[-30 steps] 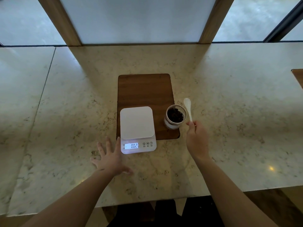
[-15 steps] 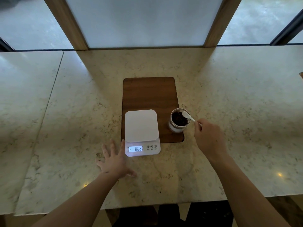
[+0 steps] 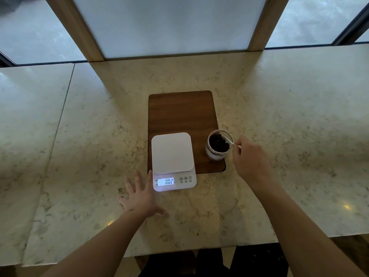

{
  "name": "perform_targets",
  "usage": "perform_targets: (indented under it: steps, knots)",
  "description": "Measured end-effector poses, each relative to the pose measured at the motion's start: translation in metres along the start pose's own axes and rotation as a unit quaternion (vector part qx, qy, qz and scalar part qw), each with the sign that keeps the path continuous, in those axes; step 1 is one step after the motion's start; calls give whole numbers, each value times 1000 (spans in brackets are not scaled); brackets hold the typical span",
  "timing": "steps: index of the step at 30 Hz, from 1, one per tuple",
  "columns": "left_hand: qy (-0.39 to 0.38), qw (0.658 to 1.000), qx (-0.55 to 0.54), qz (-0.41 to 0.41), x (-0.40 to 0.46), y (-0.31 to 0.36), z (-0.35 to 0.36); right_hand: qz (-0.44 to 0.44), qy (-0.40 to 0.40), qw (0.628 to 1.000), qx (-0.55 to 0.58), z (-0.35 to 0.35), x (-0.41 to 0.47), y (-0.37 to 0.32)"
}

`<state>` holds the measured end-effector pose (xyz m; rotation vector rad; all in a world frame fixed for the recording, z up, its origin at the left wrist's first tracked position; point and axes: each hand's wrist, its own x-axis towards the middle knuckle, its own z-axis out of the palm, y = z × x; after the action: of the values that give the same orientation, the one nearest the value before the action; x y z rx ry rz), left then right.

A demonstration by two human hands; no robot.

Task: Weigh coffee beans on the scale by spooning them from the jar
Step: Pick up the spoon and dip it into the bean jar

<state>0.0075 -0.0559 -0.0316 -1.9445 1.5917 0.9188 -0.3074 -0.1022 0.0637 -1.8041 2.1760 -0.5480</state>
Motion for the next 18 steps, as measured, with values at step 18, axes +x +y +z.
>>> perform_targets:
  steps: [18]
  knots:
    - [6, 1000, -4, -3, 9, -2, 6, 290, -72, 897, 325, 27, 8, 9]
